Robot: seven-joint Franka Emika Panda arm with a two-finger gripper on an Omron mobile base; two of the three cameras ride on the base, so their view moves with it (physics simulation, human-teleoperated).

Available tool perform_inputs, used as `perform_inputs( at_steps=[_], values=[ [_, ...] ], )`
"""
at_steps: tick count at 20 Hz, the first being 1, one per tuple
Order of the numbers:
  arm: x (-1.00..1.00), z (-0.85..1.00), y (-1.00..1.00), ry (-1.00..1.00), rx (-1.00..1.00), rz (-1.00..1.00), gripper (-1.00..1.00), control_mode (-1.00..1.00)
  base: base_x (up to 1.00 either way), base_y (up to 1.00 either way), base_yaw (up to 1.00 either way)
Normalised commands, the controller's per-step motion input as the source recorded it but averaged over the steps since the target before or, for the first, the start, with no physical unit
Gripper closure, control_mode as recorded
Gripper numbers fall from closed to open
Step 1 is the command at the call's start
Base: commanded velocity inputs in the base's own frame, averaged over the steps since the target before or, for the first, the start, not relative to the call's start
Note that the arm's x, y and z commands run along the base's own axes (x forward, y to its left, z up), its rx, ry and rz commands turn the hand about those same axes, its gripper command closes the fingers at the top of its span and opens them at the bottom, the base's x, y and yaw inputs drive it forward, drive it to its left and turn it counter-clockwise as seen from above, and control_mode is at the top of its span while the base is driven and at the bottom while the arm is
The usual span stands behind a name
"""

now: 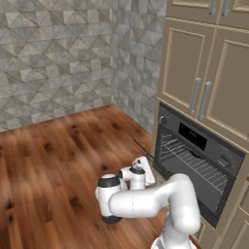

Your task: Place the fish on the rack of the oven, and slide the rack back inside. Close the oven door.

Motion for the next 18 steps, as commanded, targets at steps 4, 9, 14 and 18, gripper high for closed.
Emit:
perform_inputs(
  at_steps=[4,9,14,18],
  values=[
    [0.18,0.00,-1.00,-0.12,-0.10,-0.13,-1.00,-1.00,0.00,0.00,0.00],
    [0.37,-0.02,-1.00,-0.02,-0.05,-0.12,-1.00,-1.00,0.00,0.00,0.00],
    [0.47,-0.16,-1.00,0.00,-0.02,-0.08,-1.00,-1.00,0.00,0.00,0.00],
    [0.48,-0.27,-1.00,0.00,0.00,-0.04,-1.00,-1.00,0.00,0.00,0.00]
  ],
)
